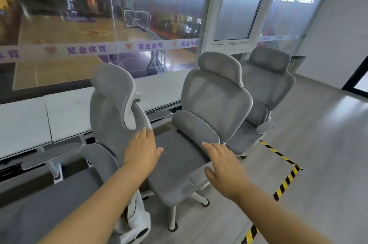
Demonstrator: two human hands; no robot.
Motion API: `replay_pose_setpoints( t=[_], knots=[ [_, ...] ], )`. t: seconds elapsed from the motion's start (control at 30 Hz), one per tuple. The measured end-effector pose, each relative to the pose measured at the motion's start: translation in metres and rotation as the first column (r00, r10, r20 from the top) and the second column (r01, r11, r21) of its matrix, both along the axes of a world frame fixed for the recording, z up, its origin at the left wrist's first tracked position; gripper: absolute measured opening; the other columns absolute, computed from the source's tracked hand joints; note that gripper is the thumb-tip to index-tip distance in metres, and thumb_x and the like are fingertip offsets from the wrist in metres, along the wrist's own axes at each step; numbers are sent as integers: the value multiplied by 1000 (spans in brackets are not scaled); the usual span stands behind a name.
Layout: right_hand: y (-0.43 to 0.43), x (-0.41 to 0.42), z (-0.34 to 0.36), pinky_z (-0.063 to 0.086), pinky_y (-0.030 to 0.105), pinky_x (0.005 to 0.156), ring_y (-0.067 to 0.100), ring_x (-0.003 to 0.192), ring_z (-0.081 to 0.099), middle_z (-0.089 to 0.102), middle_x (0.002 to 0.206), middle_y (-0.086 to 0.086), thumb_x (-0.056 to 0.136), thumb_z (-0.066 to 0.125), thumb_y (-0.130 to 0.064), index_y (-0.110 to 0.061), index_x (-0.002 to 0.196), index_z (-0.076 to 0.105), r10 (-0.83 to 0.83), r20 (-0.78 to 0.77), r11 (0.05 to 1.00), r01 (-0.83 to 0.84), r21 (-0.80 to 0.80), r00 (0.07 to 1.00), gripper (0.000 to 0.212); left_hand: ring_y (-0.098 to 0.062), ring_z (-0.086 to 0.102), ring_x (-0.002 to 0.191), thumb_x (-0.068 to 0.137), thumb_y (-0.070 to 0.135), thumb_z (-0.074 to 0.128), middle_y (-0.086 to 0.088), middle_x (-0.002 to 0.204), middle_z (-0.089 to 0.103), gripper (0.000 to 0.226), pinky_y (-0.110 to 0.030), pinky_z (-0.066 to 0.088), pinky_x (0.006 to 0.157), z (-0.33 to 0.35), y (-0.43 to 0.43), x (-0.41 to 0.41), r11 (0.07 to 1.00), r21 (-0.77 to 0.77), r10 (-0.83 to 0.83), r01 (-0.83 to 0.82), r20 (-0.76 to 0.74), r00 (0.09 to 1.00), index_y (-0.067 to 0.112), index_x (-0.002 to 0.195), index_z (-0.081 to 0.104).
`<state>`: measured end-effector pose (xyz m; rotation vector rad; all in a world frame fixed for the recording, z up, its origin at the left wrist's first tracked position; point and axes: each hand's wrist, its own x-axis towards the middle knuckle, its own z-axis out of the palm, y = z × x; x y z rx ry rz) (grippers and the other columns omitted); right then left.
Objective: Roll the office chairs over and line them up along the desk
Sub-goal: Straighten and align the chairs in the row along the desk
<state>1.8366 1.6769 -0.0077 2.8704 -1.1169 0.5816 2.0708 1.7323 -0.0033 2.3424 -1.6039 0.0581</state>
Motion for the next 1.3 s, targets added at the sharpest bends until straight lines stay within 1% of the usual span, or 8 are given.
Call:
replay_pose_setpoints(
  t=[0.1, 0.37, 0.53, 0.73, 0.97, 1.07, 1.17, 1.3],
  knots=[
    [-26, -3, -8, 46, 36, 92, 24, 107, 52, 55, 121, 3, 75, 57, -17, -10, 133, 47, 37, -1, 999, -37, 21, 999, 59, -27, 21, 139, 95, 29, 47, -17, 154, 12, 66, -32, 29, 108, -8, -16, -4, 994, 80, 71, -68, -33, 997, 4, 145, 13],
    [-81, -6, -5, 51, 28, 81, 16, 99, 52, 61, 110, 0, 60, 74, -16, -11, 122, 53, 255, 4, 964, -254, -78, 967, 65, -25, 35, 131, 88, -7, 40, -13, 155, 12, 64, -31, 37, 99, -4, -19, -30, 970, 69, 236, -233, -48, 970, 6, 145, 14],
    [-94, -7, -19, 52, 32, 81, 23, 99, 58, 59, 112, 5, 64, 72, -18, -9, 125, 50, 411, -27, 909, -412, -60, 911, 65, -25, 43, 123, 85, -11, 40, -11, 147, 31, 62, -34, 41, 98, -4, -3, -53, 951, 47, 307, -305, -37, 951, 7, 142, 24],
    [-88, 4, -26, 53, 33, 83, 21, 99, 56, 59, 110, 4, 64, 75, -19, -10, 126, 47, 560, -30, 825, -561, -70, 828, 69, -22, 43, 125, 83, -9, 44, -4, 153, 22, 73, -31, 42, 96, -14, 32, -70, 925, 65, 376, -374, -11, 927, 12, 147, 15],
    [-67, 27, -27, 52, 35, 80, 24, 94, 62, 62, 108, 5, 61, 80, -13, -8, 122, 54, 658, 18, 751, -654, -85, 753, 66, -18, 27, 136, 84, -6, 47, 1, 155, 16, 82, -27, 31, 105, -17, 86, -80, 890, 55, 449, -452, 47, 892, 18, 149, 5],
    [-53, 40, -21, 51, 33, 77, 24, 93, 61, 61, 107, 3, 63, 78, -14, -9, 122, 54, 683, 33, 730, -680, -73, 730, 64, -22, 41, 124, 78, -7, 54, -2, 145, 34, 83, -31, 42, 96, -19, 109, -81, 875, -9, 483, -483, 75, 873, 16, 148, 17],
    [-43, 53, -14, 50, 33, 77, 25, 96, 60, 61, 109, 4, 64, 77, -13, -8, 122, 56, 703, 45, 710, -699, -87, 709, 62, -30, 61, 96, 59, -15, 66, -9, 116, 59, 78, -38, 53, 70, -22, 131, -77, 876, -105, 481, -471, 111, 870, 10, 131, 48],
    [-32, 66, -8, 48, 34, 86, 24, 104, 58, 61, 115, 5, 67, 74, -13, -7, 125, 55, 720, 54, 694, -714, -95, 692, 61, -24, 63, 77, 40, -15, 71, -3, 96, 63, 80, -31, 51, 47, -26, 156, -67, 860, -130, 508, -493, 144, 849, 14, 113, 55]
  ],
)
